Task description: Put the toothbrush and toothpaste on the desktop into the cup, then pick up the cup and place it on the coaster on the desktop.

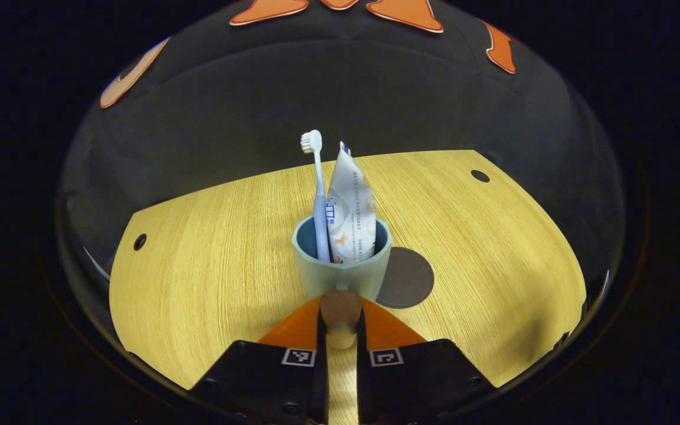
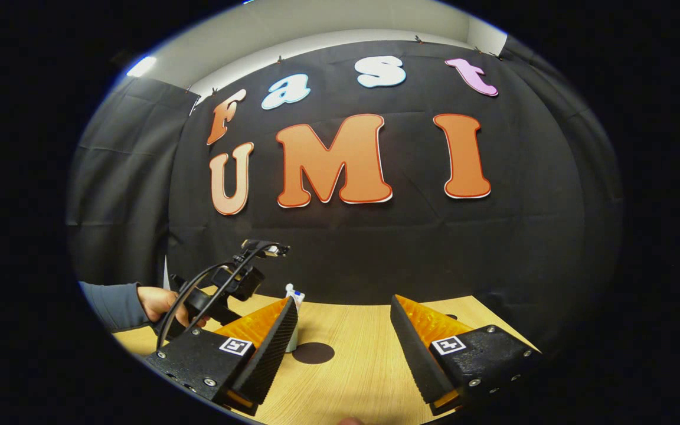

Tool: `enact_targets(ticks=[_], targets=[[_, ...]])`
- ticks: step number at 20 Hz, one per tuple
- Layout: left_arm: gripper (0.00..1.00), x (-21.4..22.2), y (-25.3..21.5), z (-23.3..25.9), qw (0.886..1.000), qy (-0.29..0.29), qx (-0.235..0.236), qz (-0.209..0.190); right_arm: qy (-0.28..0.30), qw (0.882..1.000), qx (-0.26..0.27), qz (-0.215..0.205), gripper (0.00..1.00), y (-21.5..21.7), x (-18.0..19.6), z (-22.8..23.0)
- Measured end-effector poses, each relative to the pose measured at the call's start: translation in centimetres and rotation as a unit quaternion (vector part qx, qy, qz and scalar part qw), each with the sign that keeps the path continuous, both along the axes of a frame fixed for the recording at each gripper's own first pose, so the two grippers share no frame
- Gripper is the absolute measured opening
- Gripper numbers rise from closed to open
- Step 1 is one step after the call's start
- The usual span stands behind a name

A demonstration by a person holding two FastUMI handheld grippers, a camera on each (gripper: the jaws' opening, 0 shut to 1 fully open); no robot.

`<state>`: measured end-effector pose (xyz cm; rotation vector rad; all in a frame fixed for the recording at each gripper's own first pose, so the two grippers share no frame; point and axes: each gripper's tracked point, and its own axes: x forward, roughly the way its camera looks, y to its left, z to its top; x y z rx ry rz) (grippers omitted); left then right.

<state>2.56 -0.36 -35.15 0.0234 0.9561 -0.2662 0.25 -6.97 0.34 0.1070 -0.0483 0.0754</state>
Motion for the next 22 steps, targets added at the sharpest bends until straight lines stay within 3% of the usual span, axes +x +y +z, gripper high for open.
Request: enact_targets(ticks=[3,10,16,19,22], targets=[[0.19,0.5,0.5,-0.5,0.999,0.03,-0.006,0.018,0.001,1.0,0.011,0.012,0.95,0.9,0.2,-0.2],[0.22,3.8,0.9,3.0,0.999,0.026,0.02,-0.001,0.007,1.0,0.008,0.017,0.95,1.7,0.4,-0.6],[0.3,3.2,1.0,2.2,0.996,0.054,0.037,-0.055,0.018,1.0,0.005,0.013,0.97,1.5,0.9,-1.8],[0.29,3.5,1.2,2.2,0.997,0.043,0.035,-0.06,0.025,1.0,0.011,0.011,0.95,1.2,1.3,-2.2],[0.19,3.3,0.9,2.0,0.998,0.044,0.02,-0.051,0.031,0.999,0.017,0.016,0.95,1.6,1.4,-2.5]])
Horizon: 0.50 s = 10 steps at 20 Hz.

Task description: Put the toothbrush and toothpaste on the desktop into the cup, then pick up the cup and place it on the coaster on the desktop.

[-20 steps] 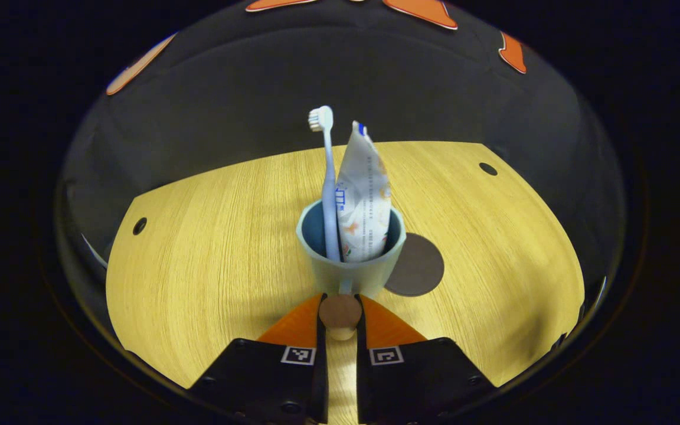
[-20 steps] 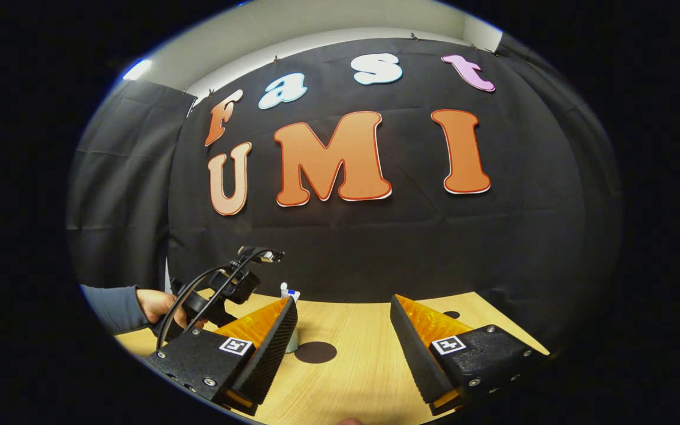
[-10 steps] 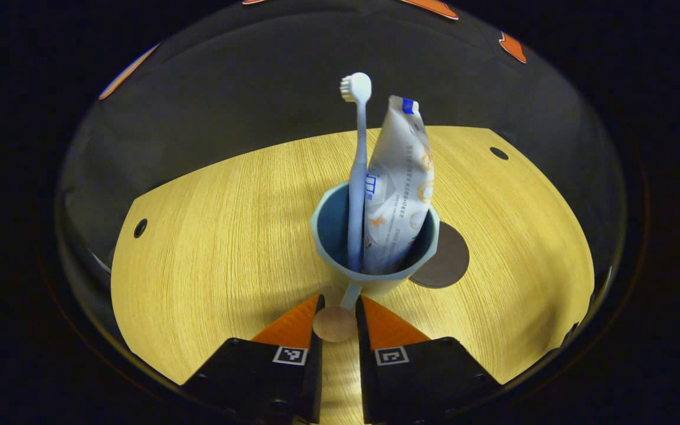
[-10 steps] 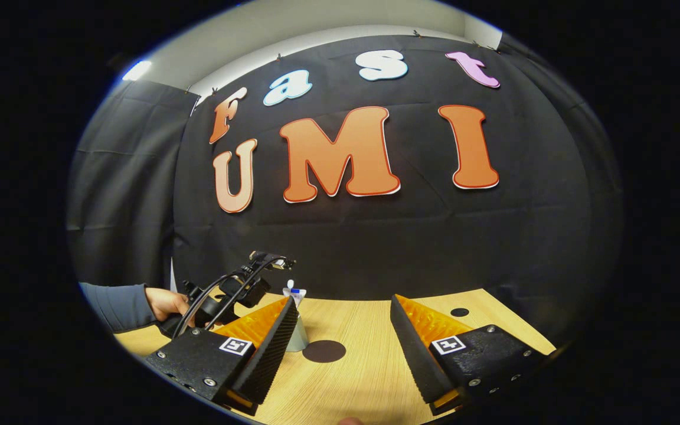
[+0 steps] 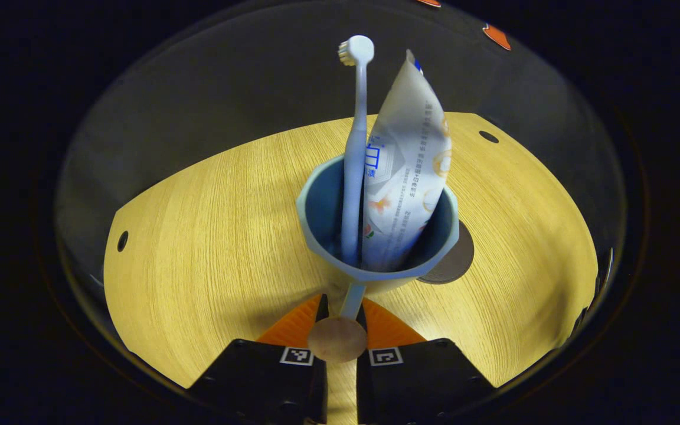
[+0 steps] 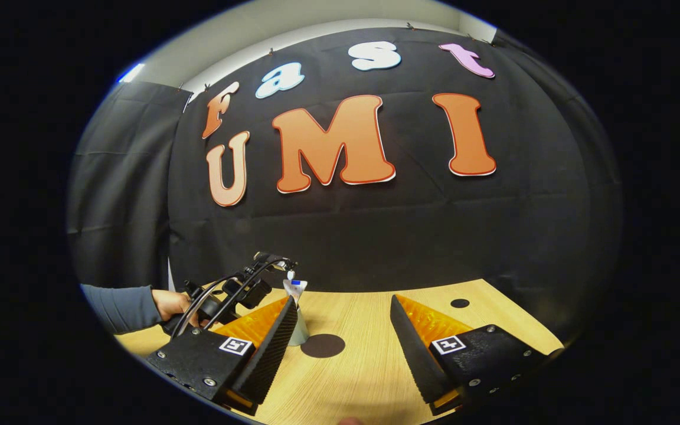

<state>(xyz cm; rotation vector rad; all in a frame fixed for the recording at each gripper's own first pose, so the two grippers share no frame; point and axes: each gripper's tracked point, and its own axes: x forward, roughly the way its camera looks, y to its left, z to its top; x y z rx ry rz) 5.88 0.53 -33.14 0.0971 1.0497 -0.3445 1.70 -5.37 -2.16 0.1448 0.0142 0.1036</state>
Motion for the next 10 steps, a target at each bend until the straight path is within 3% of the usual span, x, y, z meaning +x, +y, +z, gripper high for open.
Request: enact_targets(ticks=[6,10], targets=[[0.15,-0.1,-0.6,0.4,0.998,-0.014,-0.03,0.046,-0.002,1.0,-0.001,0.001,0.95,0.2,-0.2,0.2],[0.15,-0.4,-1.9,0.7,0.998,-0.027,-0.035,0.052,-0.001,1.0,0.005,0.003,0.95,0.3,0.0,0.2]])
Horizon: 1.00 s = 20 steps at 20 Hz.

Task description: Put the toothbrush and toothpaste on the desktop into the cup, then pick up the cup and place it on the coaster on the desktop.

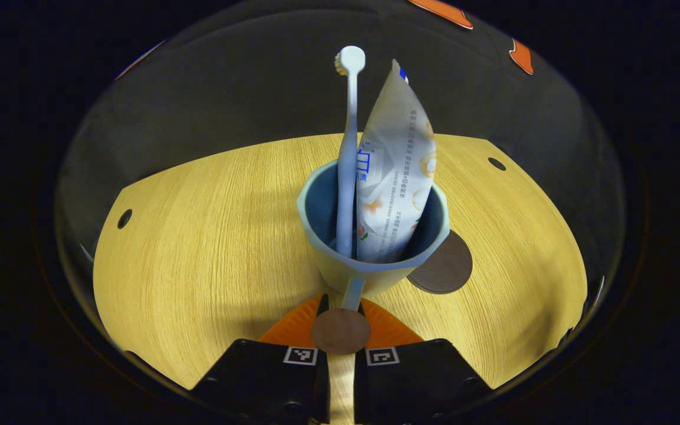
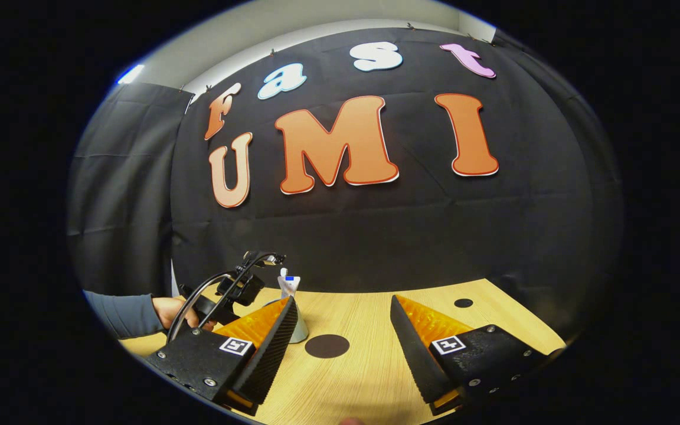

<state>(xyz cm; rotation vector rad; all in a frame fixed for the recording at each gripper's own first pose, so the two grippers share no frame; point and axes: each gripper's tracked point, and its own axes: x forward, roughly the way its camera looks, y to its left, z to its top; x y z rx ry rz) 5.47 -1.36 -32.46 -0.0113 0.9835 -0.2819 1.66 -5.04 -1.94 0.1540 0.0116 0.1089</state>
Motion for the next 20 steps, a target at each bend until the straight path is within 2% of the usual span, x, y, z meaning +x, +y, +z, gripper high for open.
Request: enact_targets(ticks=[6,8,12,14,16,20], targets=[[0.14,-0.3,-0.8,1.3,0.999,-0.019,-0.019,-0.022,0.0,1.0,-0.013,-0.006,0.95,-0.7,-0.4,-0.1],[0.14,0.5,-1.1,1.3,0.999,-0.031,-0.012,-0.033,-0.002,1.0,-0.013,-0.012,0.95,-1.4,-0.6,-0.1],[0.15,0.4,-0.8,1.0,1.0,-0.013,-0.002,-0.027,0.006,1.0,-0.008,-0.017,0.95,-2.1,-0.7,-0.7],[0.15,0.7,-0.2,0.4,1.0,0.001,0.016,-0.022,0.009,1.0,-0.002,-0.011,0.95,-1.6,-0.7,-0.9],[0.15,1.5,1.0,-0.3,0.999,0.002,0.035,0.005,0.01,1.0,-0.004,-0.004,0.94,-0.9,-0.4,-1.1],[0.15,1.7,0.5,-0.5,0.998,0.005,0.033,0.047,0.014,1.0,-0.001,0.018,0.94,1.3,0.1,-1.3]])
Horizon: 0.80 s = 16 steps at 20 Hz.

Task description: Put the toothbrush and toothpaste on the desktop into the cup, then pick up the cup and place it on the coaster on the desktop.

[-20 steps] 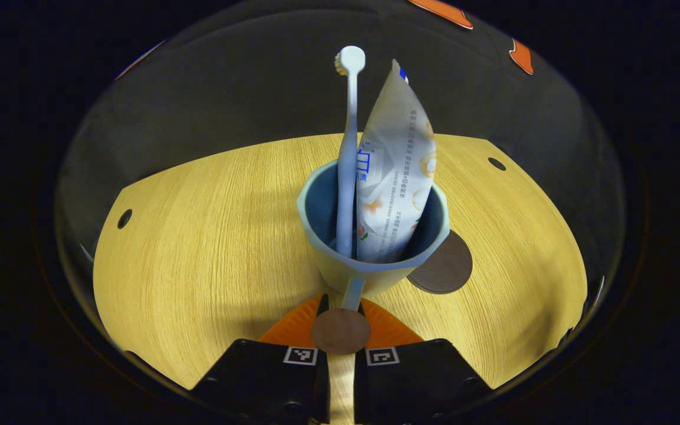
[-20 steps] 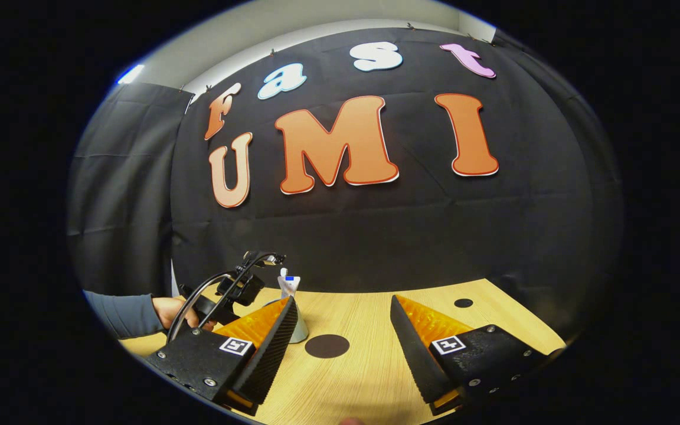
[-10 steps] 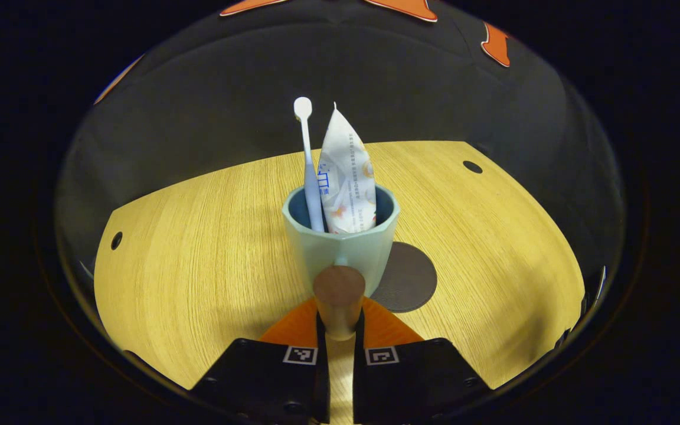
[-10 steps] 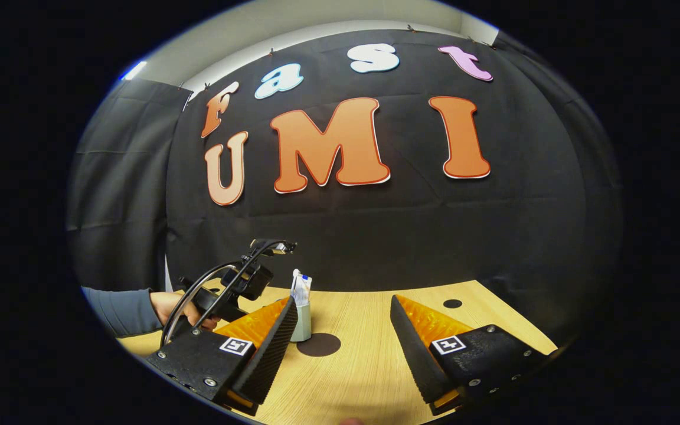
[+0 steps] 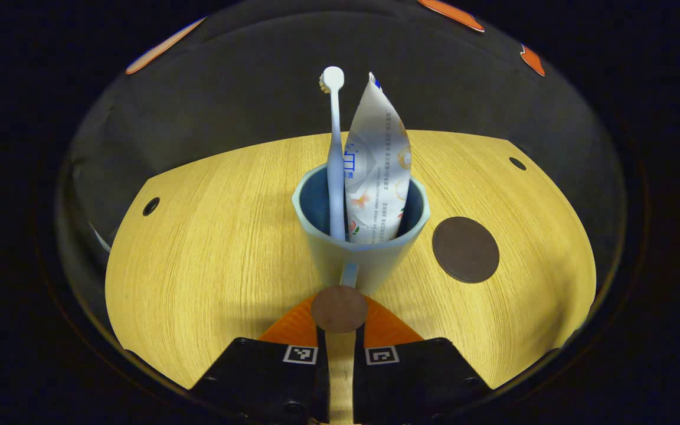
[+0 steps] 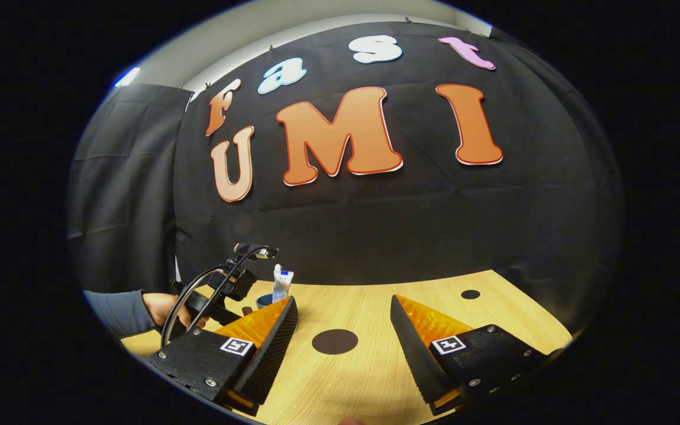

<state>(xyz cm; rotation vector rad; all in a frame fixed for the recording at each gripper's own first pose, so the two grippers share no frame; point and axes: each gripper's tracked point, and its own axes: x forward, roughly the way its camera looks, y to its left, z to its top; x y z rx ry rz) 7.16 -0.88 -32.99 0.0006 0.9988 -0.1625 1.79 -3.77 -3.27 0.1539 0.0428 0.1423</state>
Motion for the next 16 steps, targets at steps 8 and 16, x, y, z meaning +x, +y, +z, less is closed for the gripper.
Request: enact_targets(ticks=[8,16], targets=[[0.31,0.7,0.4,-0.9,0.999,0.017,0.019,-0.037,0.002,1.0,-0.01,0.003,0.94,0.5,0.2,0.1],[0.49,1.7,0.2,0.5,0.984,0.044,0.096,-0.145,0.01,1.0,-0.009,-0.009,0.94,-0.9,0.4,-0.3]])
